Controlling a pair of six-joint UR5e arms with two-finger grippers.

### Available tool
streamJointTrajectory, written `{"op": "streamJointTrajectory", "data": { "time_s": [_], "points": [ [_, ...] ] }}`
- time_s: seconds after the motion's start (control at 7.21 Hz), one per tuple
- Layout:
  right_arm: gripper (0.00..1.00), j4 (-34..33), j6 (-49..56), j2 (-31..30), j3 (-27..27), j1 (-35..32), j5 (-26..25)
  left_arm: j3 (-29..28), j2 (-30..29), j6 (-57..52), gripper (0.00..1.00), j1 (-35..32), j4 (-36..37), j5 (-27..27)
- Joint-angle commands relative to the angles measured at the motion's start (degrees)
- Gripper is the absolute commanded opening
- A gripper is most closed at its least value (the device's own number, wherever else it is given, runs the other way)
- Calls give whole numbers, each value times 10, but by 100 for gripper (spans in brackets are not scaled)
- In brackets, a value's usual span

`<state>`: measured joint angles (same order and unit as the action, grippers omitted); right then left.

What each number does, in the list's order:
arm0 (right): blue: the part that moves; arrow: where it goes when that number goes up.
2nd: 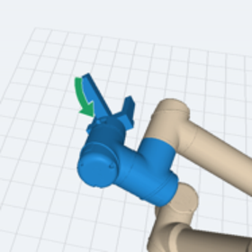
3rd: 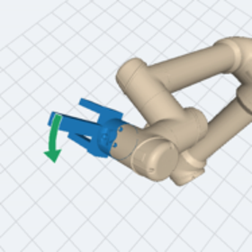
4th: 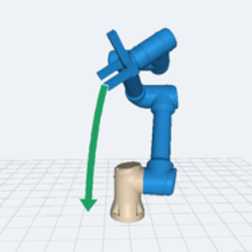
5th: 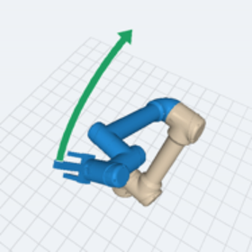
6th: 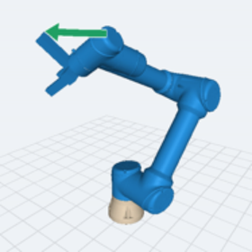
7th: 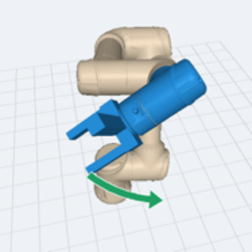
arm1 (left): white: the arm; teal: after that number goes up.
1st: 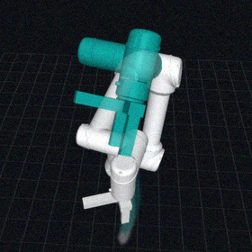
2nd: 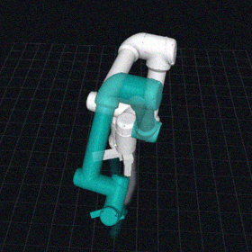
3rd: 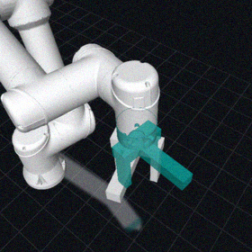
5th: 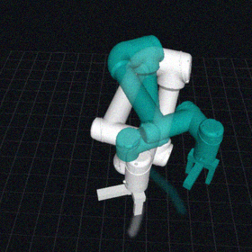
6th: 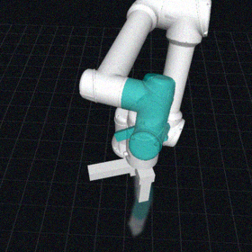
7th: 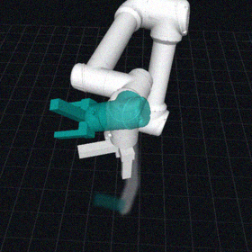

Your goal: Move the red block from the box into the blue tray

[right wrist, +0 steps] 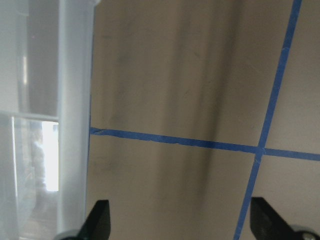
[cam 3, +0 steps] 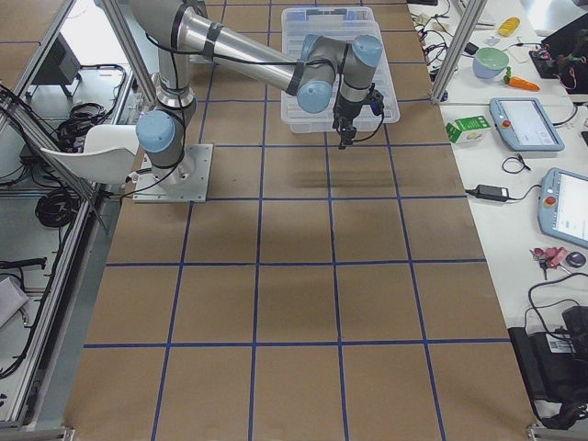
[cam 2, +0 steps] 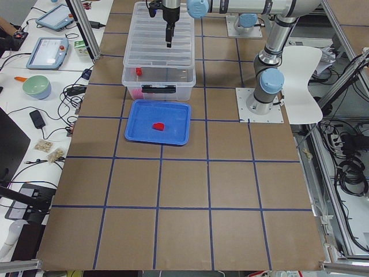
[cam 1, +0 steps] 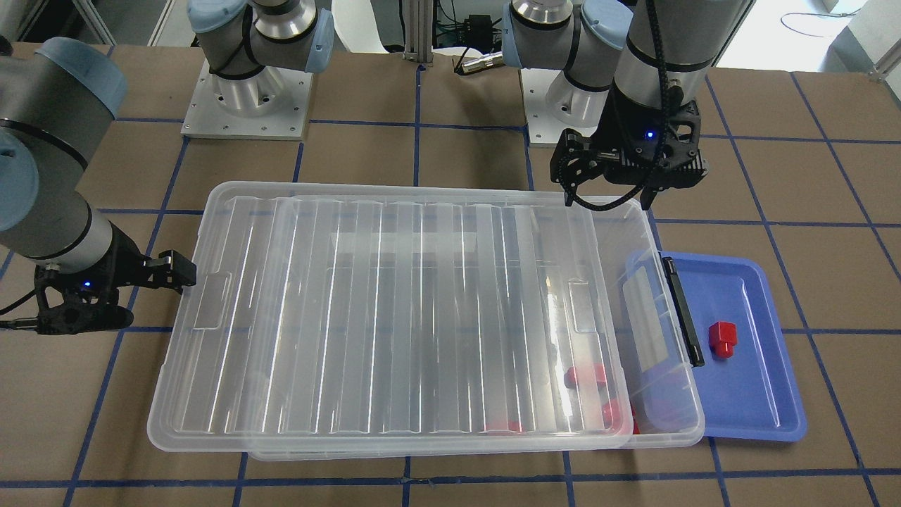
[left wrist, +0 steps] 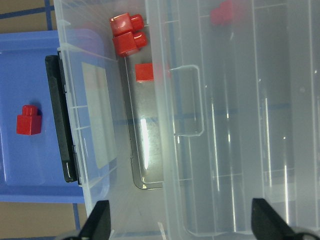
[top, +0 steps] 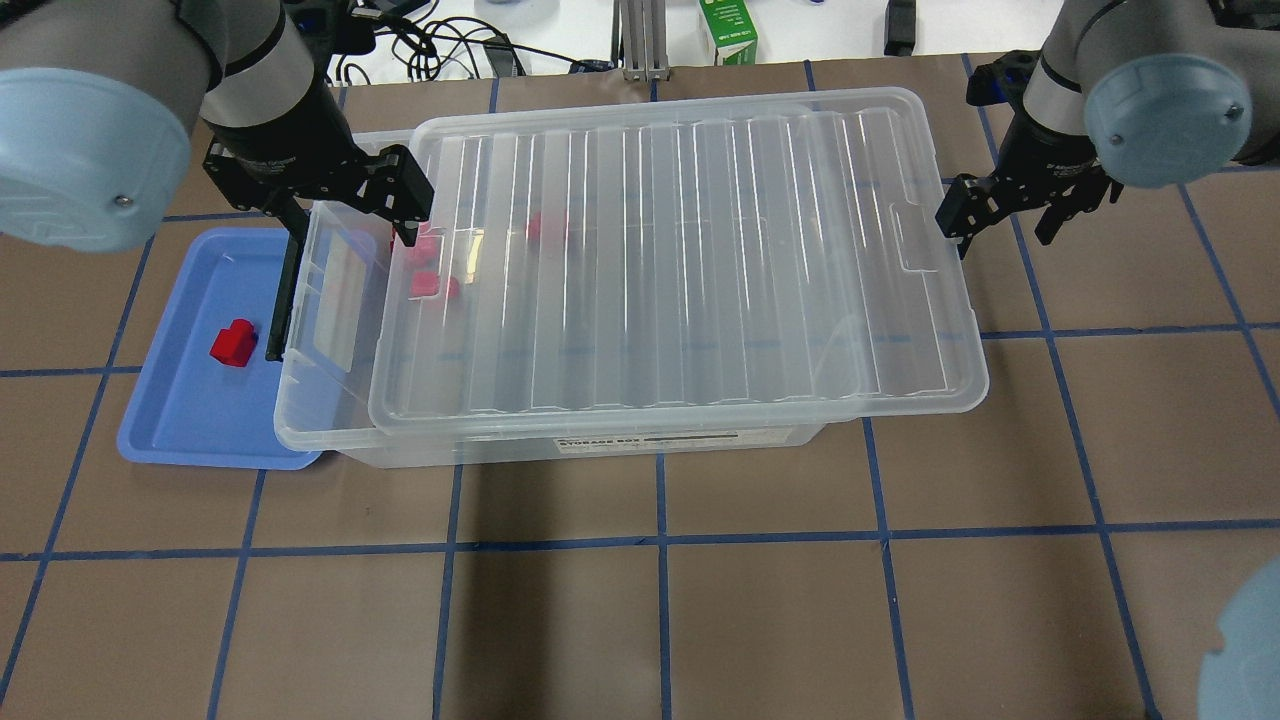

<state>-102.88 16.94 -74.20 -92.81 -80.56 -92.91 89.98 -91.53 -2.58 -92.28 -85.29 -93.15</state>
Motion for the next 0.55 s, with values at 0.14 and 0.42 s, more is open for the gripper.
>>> {"op": "streamJointTrajectory", "data": {
  "time_s": [0.14,0.42],
  "points": [
    [100,3,-57,-2,0,-35,5,-10,3,1,100,15,-27,9],
    [100,2,-87,-2,0,-56,16,-10,4,2,100,20,-34,27]
  ]
}}
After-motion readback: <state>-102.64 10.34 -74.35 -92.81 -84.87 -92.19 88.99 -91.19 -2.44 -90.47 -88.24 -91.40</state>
